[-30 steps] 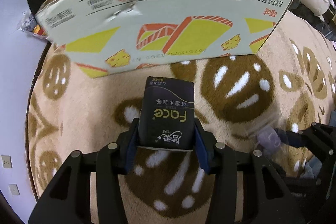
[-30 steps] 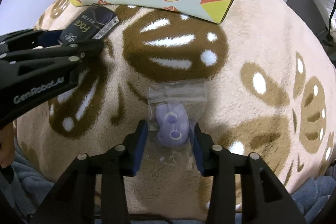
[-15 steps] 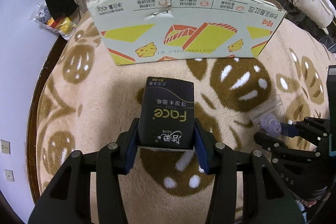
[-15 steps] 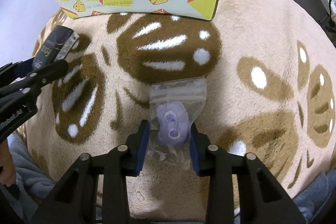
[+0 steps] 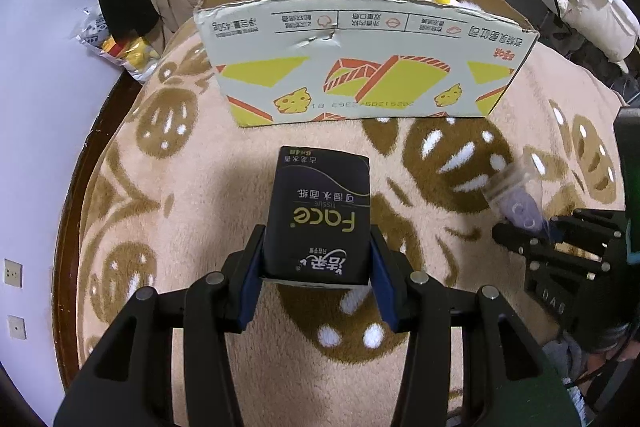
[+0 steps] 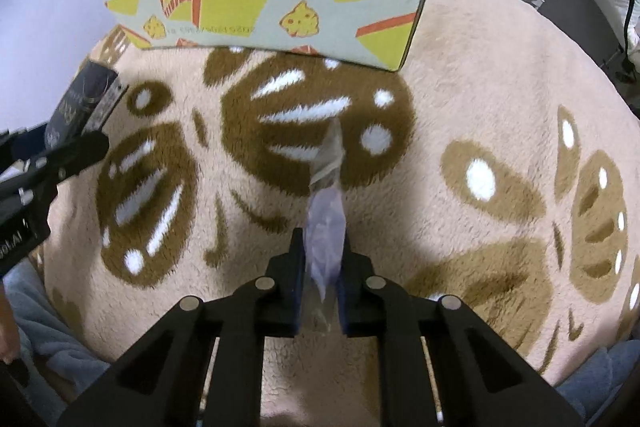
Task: Organize soft objects
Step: 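Carry the black pack and clear bag over the box and open both tools to drop them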
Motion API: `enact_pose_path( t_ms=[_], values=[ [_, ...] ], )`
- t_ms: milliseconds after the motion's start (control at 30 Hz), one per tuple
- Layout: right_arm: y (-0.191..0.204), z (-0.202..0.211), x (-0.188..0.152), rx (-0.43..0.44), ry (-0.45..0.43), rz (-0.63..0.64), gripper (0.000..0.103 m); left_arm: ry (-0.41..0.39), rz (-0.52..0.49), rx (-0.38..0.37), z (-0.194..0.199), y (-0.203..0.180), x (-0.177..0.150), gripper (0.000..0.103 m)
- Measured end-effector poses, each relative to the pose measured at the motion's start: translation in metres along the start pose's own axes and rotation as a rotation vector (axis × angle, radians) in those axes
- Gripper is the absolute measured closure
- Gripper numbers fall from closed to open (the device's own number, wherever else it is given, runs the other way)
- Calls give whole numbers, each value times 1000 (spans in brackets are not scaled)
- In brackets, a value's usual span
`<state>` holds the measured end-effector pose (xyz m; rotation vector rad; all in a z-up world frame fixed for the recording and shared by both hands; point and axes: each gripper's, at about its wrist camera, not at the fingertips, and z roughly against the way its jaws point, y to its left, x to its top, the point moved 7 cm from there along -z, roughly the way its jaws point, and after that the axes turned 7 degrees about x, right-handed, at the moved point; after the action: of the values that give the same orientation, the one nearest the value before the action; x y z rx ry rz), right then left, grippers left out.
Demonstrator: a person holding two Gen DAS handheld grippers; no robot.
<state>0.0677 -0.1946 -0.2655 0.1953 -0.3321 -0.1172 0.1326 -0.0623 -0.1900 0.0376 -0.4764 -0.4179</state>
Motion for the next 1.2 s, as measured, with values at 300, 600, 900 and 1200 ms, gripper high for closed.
enact_pose_path(
  t_ms=[300,600,900,1200],
  values=[
    [-1,28,15,92,-98,-32,90,-33,27,1,14,0,-9,56],
    [3,96,35,73,-342,-15,90,-231,22,64,65,2,7,56],
    [13,151,67,88,-497,37,90,-416,1,97,118,10,44,56],
    [16,187,104,92,-569,79,90,-489,-26,119,144,23,90,56]
  ],
)
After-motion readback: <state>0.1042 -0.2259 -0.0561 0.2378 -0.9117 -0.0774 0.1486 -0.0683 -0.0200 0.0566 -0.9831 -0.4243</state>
